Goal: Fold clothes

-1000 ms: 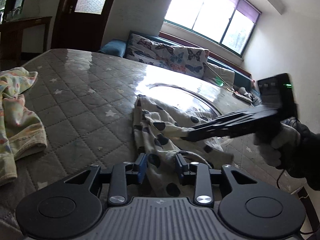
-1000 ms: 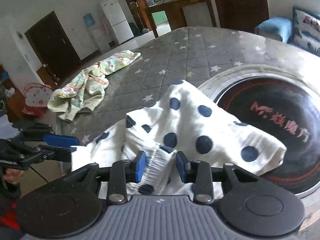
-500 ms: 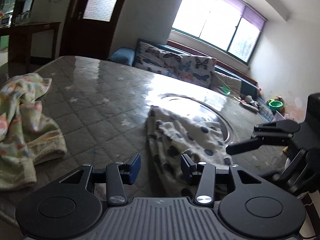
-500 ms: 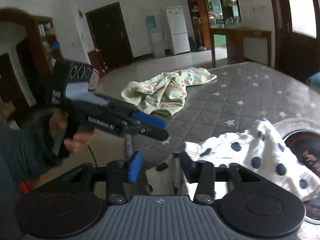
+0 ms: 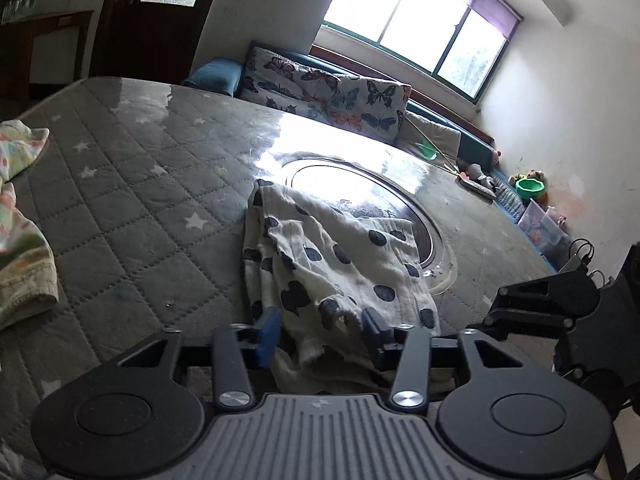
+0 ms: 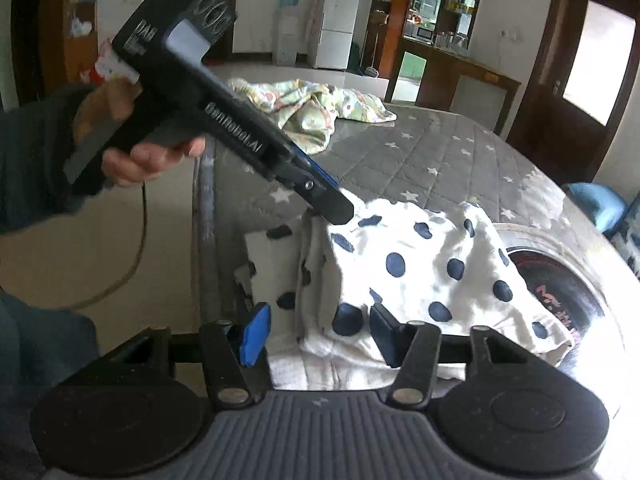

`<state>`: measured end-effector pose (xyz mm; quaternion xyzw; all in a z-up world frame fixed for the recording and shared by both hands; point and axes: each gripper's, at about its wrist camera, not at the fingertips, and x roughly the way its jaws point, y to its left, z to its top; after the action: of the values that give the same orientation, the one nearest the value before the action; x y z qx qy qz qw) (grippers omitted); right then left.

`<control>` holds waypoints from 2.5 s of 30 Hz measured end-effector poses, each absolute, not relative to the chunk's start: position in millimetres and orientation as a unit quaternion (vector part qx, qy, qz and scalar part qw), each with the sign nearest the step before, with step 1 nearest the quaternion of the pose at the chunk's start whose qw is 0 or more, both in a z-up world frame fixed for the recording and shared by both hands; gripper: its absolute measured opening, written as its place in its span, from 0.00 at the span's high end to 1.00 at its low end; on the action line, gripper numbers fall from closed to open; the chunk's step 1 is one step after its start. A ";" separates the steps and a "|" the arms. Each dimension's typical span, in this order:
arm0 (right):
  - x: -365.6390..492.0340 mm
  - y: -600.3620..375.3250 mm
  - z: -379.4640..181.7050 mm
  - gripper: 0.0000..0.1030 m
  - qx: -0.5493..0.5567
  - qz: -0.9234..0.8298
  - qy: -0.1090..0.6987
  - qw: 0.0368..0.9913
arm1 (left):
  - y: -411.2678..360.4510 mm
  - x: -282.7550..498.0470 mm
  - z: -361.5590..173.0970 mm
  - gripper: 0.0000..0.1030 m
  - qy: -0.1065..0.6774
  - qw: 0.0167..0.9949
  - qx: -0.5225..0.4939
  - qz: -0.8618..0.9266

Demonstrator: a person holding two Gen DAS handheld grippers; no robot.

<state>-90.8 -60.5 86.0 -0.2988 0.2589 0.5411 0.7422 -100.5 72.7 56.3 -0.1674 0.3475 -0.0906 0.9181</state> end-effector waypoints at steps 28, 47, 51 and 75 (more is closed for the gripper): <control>-95.1 -71.4 87.1 0.71 -0.320 0.532 0.224 0.751 | 56.0 -135.8 71.6 0.62 0.319 0.943 -0.037 -0.087; -65.2 -86.5 116.4 0.81 -0.263 0.536 0.234 0.768 | -5.5 -133.0 51.8 0.43 0.223 0.923 0.252 -0.185; -61.4 -87.9 122.6 0.82 -0.259 0.533 0.232 0.771 | -7.4 -119.1 41.1 0.41 0.222 0.912 0.298 -0.174; -98.7 -72.1 89.0 0.51 -0.329 0.537 0.222 0.744 | -20.6 -113.9 37.4 0.44 0.182 0.911 0.301 -0.213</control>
<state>-98.8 -72.1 89.0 -0.3287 0.2219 0.5373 0.7443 -113.9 -20.6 37.4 0.3014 0.1818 -0.2134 0.9113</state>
